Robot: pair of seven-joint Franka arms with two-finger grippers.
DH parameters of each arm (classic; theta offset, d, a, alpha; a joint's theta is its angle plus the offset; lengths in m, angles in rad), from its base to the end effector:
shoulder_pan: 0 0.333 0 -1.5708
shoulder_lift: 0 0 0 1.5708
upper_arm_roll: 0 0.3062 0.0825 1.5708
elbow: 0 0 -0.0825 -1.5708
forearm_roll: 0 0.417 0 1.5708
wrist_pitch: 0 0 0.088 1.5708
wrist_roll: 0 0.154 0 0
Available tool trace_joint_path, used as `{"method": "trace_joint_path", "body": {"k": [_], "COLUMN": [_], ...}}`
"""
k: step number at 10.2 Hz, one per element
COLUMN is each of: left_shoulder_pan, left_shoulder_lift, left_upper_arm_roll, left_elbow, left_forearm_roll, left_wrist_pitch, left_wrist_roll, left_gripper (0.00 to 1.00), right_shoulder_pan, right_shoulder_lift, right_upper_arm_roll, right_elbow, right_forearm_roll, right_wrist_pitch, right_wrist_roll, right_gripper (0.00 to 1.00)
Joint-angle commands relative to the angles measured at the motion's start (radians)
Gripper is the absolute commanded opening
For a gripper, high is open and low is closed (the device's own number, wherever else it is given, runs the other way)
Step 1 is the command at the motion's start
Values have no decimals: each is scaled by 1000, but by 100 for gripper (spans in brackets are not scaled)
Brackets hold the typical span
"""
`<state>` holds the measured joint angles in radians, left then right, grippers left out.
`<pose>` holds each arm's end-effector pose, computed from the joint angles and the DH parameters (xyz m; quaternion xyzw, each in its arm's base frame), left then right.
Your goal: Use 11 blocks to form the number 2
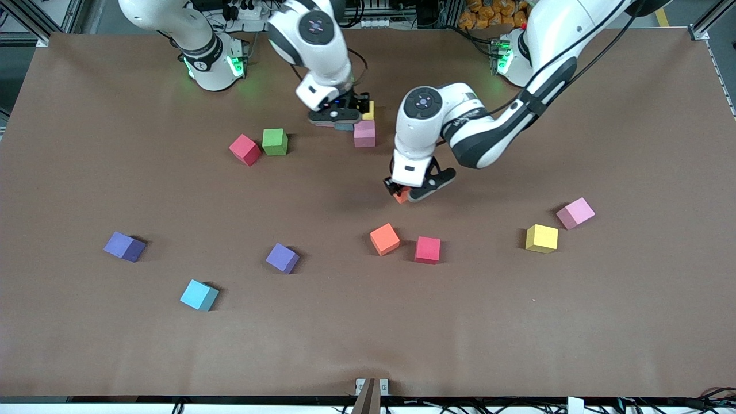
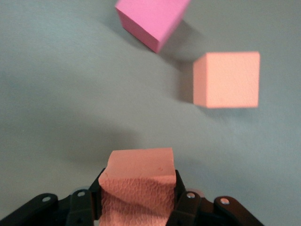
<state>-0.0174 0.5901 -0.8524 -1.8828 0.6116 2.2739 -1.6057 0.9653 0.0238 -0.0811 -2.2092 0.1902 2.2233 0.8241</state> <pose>0.4561 -0.4731 0.2126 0.9758 0.2156 0.0278 0.0224 0.3428 0.4387 0.2920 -0.9968 0.0281 0.0591 0.0452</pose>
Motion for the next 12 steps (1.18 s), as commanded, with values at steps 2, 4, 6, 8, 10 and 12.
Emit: {"method": "trace_joint_path", "body": {"k": [2, 4, 6, 8, 10, 12], "left_shoulder_pan": [-163, -232, -251, -254, -269, -327], "left_shoulder_lift": [23, 22, 23, 57, 79, 114], "left_upper_arm_roll": [87, 121, 119, 119, 119, 127], "left_elbow": [30, 45, 47, 47, 53, 94], "left_forearm_roll": [22, 22, 11, 5, 17, 20], "left_wrist_pitch": [-37, -39, -39, -34, -22, 28], "left_wrist_roll": [150, 197, 227, 225, 234, 227], "left_gripper": [0, 0, 0, 0, 0, 0], "right_shoulder_pan": [-265, -406, -531, -658, -761, -847], "right_shoulder_lift": [-94, -61, 58, 192, 313, 405], "right_upper_arm_roll": [14, 14, 14, 17, 21, 38], "right_elbow": [-5, 72, 211, 333, 420, 498], "right_forearm_roll": [6, -109, -236, -233, -229, -166], "right_wrist_pitch": [-65, -57, -66, -83, -77, -76], "right_wrist_roll": [-111, -124, -132, -135, -181, -248], "right_gripper": [80, 81, 83, 84, 85, 86]}}
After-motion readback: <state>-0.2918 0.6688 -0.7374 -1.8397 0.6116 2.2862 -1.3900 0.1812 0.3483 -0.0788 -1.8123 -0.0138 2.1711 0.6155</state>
